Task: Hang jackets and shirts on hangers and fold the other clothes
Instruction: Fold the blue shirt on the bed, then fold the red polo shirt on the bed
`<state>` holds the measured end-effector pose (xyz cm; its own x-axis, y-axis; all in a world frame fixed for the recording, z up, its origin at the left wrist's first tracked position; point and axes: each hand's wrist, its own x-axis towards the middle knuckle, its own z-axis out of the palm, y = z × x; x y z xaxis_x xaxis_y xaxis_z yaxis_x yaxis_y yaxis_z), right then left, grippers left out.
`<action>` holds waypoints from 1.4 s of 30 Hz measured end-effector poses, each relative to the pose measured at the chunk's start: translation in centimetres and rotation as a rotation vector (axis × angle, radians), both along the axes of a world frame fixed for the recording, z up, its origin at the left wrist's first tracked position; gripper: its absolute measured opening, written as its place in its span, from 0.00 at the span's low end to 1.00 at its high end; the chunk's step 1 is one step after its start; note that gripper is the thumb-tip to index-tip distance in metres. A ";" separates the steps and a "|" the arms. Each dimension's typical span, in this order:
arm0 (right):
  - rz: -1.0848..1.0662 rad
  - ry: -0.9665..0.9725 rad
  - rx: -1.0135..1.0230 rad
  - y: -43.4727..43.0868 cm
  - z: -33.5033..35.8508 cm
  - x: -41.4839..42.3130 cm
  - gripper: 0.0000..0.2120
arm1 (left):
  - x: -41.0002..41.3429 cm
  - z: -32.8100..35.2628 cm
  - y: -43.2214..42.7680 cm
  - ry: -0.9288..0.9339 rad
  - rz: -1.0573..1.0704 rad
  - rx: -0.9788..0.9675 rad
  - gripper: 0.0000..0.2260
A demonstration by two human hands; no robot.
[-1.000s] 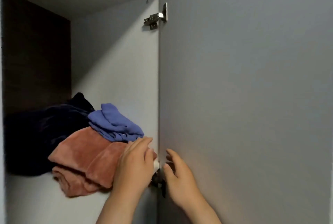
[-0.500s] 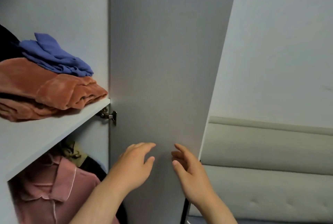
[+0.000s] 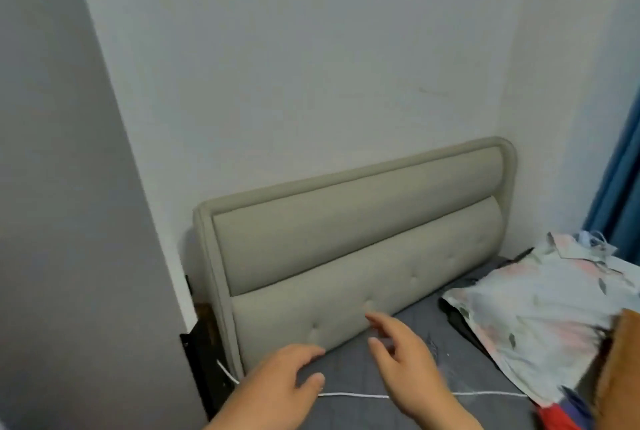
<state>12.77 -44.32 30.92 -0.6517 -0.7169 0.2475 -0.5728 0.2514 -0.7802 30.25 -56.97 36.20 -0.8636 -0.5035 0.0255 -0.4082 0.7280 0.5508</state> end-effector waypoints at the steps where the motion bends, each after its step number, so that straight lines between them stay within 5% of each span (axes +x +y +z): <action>1: -0.043 -0.009 0.045 1.0 -1.2 -1.6 0.17 | -1.7 -0.7 -0.3 -0.025 -0.024 -0.037 0.19; 6: -0.187 -0.050 0.211 5.2 -6.4 -7.2 0.22 | -8.5 -5.5 -2.9 -0.248 -0.209 -0.306 0.24; 16: -0.443 -0.230 0.365 13.2 -12.8 -9.8 0.21 | -18.5 -12.4 -1.5 -0.324 -0.479 -0.203 0.42; 23: -0.790 -0.395 0.360 21.9 -15.6 -6.3 0.24 | -25.7 -18.2 5.4 -0.364 -0.729 -0.104 0.41; 29: -1.053 -0.562 0.320 25.5 -20.7 -1.9 0.22 | -27.2 -24.4 11.5 -0.437 -0.923 0.050 0.29; 33: -1.191 -0.668 0.255 26.7 -26.1 -0.4 0.24 | -27.6 -30.5 14.7 -0.548 -1.022 0.172 0.41; 38: -1.261 -0.722 0.236 28.5 -34.2 -0.8 0.20 | -29.1 -38.3 19.2 -0.578 -1.134 0.208 0.25; 42: -1.331 -0.696 0.300 30.2 -42.4 -2.5 0.19 | -31.9 -44.8 23.6 -0.539 -1.232 0.187 0.23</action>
